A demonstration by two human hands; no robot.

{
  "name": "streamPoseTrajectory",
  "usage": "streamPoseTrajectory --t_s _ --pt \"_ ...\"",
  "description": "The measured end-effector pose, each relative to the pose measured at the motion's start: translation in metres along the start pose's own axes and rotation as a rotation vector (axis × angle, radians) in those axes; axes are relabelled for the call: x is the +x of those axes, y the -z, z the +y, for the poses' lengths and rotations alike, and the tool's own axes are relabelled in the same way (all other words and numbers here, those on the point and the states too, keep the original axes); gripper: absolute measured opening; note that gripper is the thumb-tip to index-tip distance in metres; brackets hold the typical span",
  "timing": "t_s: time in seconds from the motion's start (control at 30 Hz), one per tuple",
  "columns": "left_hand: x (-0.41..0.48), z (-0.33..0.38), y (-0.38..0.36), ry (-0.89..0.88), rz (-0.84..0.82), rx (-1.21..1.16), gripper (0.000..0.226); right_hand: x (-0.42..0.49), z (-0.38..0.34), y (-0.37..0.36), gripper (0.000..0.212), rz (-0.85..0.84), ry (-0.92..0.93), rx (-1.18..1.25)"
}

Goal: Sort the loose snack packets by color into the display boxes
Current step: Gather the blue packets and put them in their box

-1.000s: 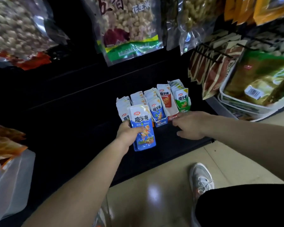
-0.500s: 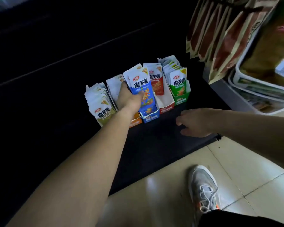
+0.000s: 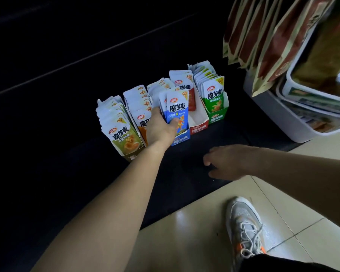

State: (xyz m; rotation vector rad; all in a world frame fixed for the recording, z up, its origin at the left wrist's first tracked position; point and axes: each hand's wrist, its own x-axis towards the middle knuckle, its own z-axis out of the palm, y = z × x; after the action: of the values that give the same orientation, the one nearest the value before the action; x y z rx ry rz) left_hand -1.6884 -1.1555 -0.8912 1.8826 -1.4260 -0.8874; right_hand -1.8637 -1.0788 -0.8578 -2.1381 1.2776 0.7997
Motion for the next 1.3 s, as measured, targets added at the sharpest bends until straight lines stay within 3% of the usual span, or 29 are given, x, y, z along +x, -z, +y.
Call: streamPoseTrajectory --t_s 0.2,0.33,0.53,0.7,0.8,1.0,1.13,1.3 --pt "0.007 -0.004 -0.001 0.057 0.052 -0.262 0.035 0.007 -0.001 0.006 0.043 0.018 -0.014 0.021" --pt "0.005 -0.007 -0.01 0.055 0.084 -0.303 0.035 0.013 -0.01 0.005 0.043 -0.009 -0.007 0.027" --pt "-0.005 -0.005 -0.016 0.02 0.089 -0.087 0.038 0.026 -0.025 0.002 0.044 -0.044 0.024 0.026" --pt "0.006 -0.009 0.007 -0.155 0.007 0.299 0.066 0.032 -0.031 0.0 0.044 -0.039 0.028 0.04" --pt "0.015 -0.006 0.017 -0.158 -0.105 0.311 0.082 0.033 -0.031 -0.001 0.043 -0.04 0.021 0.04" --pt "0.029 0.016 0.032 -0.192 -0.159 0.246 0.067 0.036 -0.032 0.003 0.044 -0.052 0.024 0.054" --pt "0.037 0.018 0.035 -0.286 -0.24 0.327 0.061 0.039 -0.031 0.007 0.043 -0.043 0.027 0.051" --pt "0.032 0.005 0.032 -0.302 -0.045 0.295 0.051 0.043 -0.027 0.007 0.044 -0.03 0.014 0.057"
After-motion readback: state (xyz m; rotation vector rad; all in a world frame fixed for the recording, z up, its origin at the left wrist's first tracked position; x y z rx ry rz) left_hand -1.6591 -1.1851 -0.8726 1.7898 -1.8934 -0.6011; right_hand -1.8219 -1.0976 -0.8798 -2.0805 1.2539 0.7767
